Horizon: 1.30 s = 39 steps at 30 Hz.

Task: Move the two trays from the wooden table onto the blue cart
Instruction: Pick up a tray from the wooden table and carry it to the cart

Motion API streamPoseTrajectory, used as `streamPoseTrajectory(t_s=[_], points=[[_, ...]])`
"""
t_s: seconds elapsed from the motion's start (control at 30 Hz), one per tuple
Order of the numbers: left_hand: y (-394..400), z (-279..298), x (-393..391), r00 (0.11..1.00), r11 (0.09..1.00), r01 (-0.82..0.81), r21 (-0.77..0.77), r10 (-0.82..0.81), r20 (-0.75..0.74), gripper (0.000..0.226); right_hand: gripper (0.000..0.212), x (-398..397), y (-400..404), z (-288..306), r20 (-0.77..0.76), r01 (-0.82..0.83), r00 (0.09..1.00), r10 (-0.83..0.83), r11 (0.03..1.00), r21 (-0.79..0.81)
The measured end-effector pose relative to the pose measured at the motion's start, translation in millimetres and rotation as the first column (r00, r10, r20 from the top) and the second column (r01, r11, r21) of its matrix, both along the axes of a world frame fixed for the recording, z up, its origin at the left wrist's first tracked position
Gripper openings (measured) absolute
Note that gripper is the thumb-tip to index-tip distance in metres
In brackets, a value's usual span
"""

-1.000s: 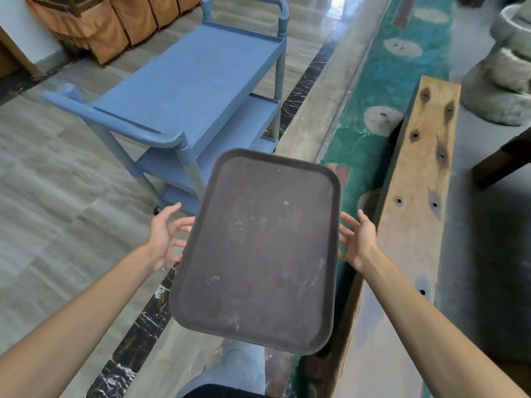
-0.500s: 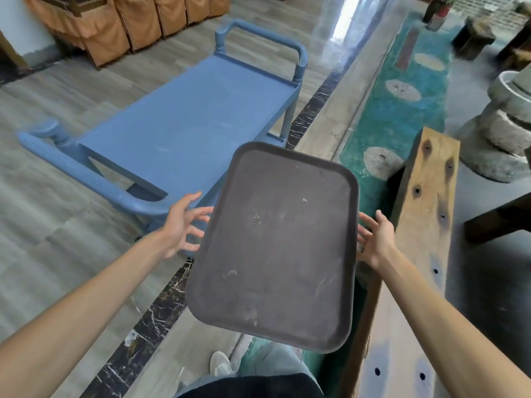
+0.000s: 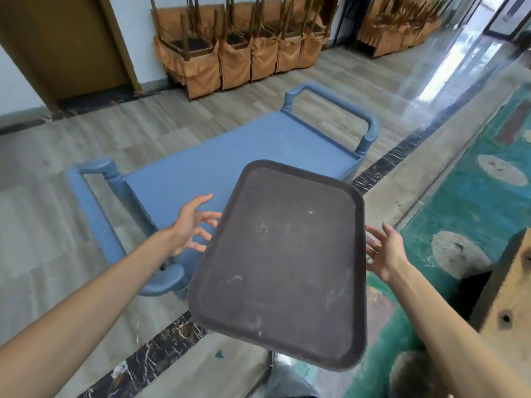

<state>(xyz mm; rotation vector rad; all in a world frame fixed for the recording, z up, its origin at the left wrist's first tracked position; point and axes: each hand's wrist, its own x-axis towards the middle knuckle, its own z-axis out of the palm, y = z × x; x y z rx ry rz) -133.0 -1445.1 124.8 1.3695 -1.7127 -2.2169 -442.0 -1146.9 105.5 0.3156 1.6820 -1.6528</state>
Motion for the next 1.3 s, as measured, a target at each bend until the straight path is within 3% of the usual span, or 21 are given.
streamPoseTrajectory(t_s=[0.23, 0.57, 0.9, 1.1, 1.3], points=[[-42, -5, -30, 0.962, 0.963, -0.266, -0.036, 0.267, 0.057, 0.083, 0.039, -86, -112, -7, -0.014, -0.242, 0.970, 0.242, 0.970, 0.039], [-104, -20, 9, 0.827, 0.826, -0.562, 0.051, 0.557, 0.077, 0.092, 0.062, -93, -271, -29, 0.051, -0.506, 0.862, 0.504, 0.861, 0.055], [-166, -46, 50, 0.701, 0.692, -0.710, 0.133, 0.678, 0.219, 0.103, 0.073, -57, -394, -53, 0.157, -0.615, 0.785, 0.599, 0.785, 0.082], [-178, -70, 62, 0.595, 0.585, -0.799, 0.134, 0.741, 0.311, 0.108, 0.076, -43, -419, -74, 0.220, -0.643, 0.758, 0.614, 0.759, 0.101], [-185, -82, 63, 0.575, 0.571, -0.811, 0.128, 0.738, 0.353, 0.106, 0.076, -43, -426, -84, 0.241, -0.648, 0.751, 0.614, 0.756, 0.092]])
